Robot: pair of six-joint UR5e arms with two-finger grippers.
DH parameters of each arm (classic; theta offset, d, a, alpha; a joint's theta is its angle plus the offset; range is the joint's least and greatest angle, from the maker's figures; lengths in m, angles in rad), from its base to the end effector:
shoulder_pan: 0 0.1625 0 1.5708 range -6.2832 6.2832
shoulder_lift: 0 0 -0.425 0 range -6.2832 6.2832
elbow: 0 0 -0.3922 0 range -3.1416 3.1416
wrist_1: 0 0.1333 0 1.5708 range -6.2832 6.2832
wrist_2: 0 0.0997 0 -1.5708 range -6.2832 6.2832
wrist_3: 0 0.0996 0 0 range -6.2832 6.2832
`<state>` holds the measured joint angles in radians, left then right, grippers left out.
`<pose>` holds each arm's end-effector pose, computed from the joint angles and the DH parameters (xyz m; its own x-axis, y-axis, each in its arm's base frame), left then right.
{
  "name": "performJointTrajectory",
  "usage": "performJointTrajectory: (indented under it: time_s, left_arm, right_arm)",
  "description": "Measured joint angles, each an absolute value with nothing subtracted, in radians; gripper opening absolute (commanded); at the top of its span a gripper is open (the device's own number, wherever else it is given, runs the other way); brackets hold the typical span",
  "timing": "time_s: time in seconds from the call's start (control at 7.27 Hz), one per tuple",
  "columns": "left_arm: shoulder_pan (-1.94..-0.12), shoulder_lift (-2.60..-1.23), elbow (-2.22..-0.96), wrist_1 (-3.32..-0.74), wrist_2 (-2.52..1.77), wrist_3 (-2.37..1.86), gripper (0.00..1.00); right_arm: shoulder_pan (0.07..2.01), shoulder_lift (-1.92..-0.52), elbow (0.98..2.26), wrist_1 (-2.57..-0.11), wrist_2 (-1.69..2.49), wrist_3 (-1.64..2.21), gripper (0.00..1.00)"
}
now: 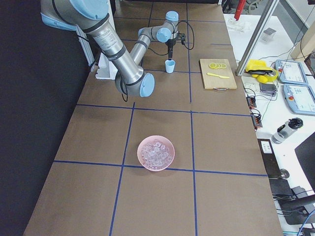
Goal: Put ice and strawberries in cup
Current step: 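Move the right gripper back toward the pink bowl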
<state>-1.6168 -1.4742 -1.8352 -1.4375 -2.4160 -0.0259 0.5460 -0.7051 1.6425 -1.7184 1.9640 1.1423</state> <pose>-0.0793 -0.4444 0.5826 0.6627 -0.0306 -0.7483 0.0631 0.9979 0.0151 -0.5414 -0.4403 0.1158 0.6499 -0.0542 0.7581 0.0252 0.9984 0.0498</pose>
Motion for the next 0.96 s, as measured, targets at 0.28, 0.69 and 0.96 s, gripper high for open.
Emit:
performJointTrajectory:
  time_s: [0.28, 0.69, 0.96]
  left_arm:
    - [-1.617, -1.474, -1.840, -1.438, -2.416, -0.026, 1.00]
    - [-1.617, -1.474, -1.845, -1.440, -2.417, -0.026, 1.00]
    - [-1.617, -1.474, -1.850, -1.440, -2.417, -0.026, 1.00]
  right_arm:
    - [0.615, -0.748, 1.790, -1.862, 1.964, 1.088, 0.99]
    - [0.799, -1.044, 2.109, -1.982, 1.970, 0.730, 0.99]
    - [0.961, -1.241, 2.182, -1.962, 2.053, 0.506, 0.99]
